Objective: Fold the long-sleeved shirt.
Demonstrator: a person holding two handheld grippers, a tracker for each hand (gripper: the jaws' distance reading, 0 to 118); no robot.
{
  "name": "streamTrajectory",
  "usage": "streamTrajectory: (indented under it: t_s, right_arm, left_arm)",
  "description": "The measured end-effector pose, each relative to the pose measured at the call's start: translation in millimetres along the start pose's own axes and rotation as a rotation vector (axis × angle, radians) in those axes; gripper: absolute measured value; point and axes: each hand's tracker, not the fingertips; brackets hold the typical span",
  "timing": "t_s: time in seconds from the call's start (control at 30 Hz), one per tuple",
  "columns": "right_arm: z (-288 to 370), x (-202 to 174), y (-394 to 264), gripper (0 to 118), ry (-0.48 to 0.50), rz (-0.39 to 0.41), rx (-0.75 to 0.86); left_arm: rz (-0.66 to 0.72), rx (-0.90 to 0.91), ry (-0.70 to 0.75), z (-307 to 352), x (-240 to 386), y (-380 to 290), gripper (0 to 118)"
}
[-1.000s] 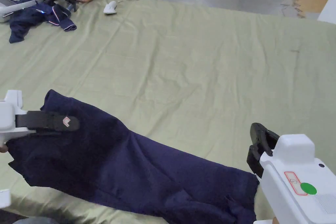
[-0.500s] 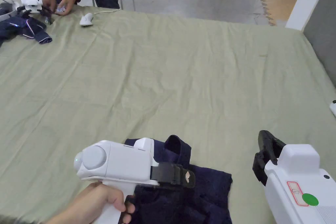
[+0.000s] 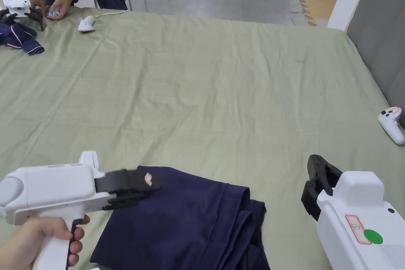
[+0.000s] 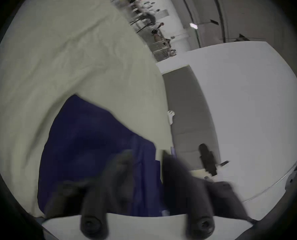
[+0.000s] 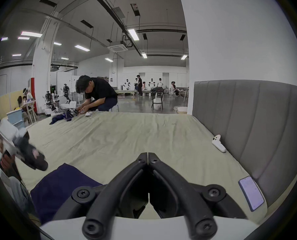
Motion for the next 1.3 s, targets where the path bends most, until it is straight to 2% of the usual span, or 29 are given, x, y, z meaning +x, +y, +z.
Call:
streamTrajectory:
  t_s: [0.03,0.07,0.17,0.27,0.43,0.53,0.63,0.7,0.77,0.8,0.87,0.97,1.0,1.07,1.13,1.17,1.2,1.23,1.27,1.3]
  right_arm:
    - [0,0,-1,0,0.0,0.001,-0.001]
    - [0,-1,-1,0,-0.004,0.004,-0.003]
    - [2,1,-3,0,-0.015,0.016,-0.01]
    - [3,7,-5,0,-0.029,0.015,-0.024]
    - [10,16,-4,0,-0.055,0.02,-0.026]
    - [10,18,-3,0,-0.059,0.017,-0.026]
    - [9,18,2,0,-0.058,0.011,-0.027]
    - [8,15,6,0,-0.016,-0.013,-0.027]
    - [1,9,10,0,0.102,-0.055,-0.062]
    - [-4,5,10,0,0.19,-0.104,-0.092]
    - [-22,-5,2,0,0.418,-0.255,-0.219]
    - [-60,-28,-37,0,0.608,-0.4,-0.505]
    - [-71,-36,-54,0,0.629,-0.435,-0.591]
    - [-90,-48,-91,0,0.631,-0.414,-0.738]
    - [-97,-44,-114,0,0.528,-0.4,-0.851]
    - [-98,-37,-121,0,0.52,-0.409,-0.839]
    - [-97,-28,-127,0,0.521,-0.471,-0.821]
    - [-97,-20,-129,0,0.536,-0.571,-0.809]
    - [-98,-17,-127,0,0.522,-0.564,-0.804]
    - [-98,-16,-125,0,0.503,-0.519,-0.8]
  left_arm:
    - [-0.019,-0.035,0.04,-12,-5,-9,11]
    - [-0.043,-0.093,0.044,-21,-9,-16,10]
    - [0.021,-0.203,-0.065,-59,-17,-44,6]
    - [-0.058,-0.303,0.064,-107,-11,-69,6]
    - [-0.013,-0.309,0.065,-167,1,-84,5]
    - [-0.089,-0.332,0.011,-179,35,-89,5]
    - [-0.151,-0.294,-0.084,-162,67,-84,5]
    - [-0.195,-0.215,-0.14,-128,83,-73,5]
    - [-0.225,-0.119,-0.105,-88,86,-55,5]
    - [-0.234,-0.07,-0.088,-70,82,-45,5]
    - [-0.23,0.006,-0.024,-30,68,-27,5]
    - [-0.148,0.078,0.052,8,25,0,5]
    - [-0.128,0.094,0.057,17,13,6,5]
    - [-0.093,0.09,0.053,29,-6,14,5]
    - [-0.085,0.075,0.046,31,-13,11,6]
    - [-0.083,0.067,0.049,32,-17,12,7]
    - [-0.074,0.049,0.042,30,-23,14,12]
    - [-0.067,0.027,0.032,28,-33,19,29]
    - [-0.06,0.009,0.029,25,-39,20,50]
    - [-0.054,-0.006,0.029,21,-44,22,78]
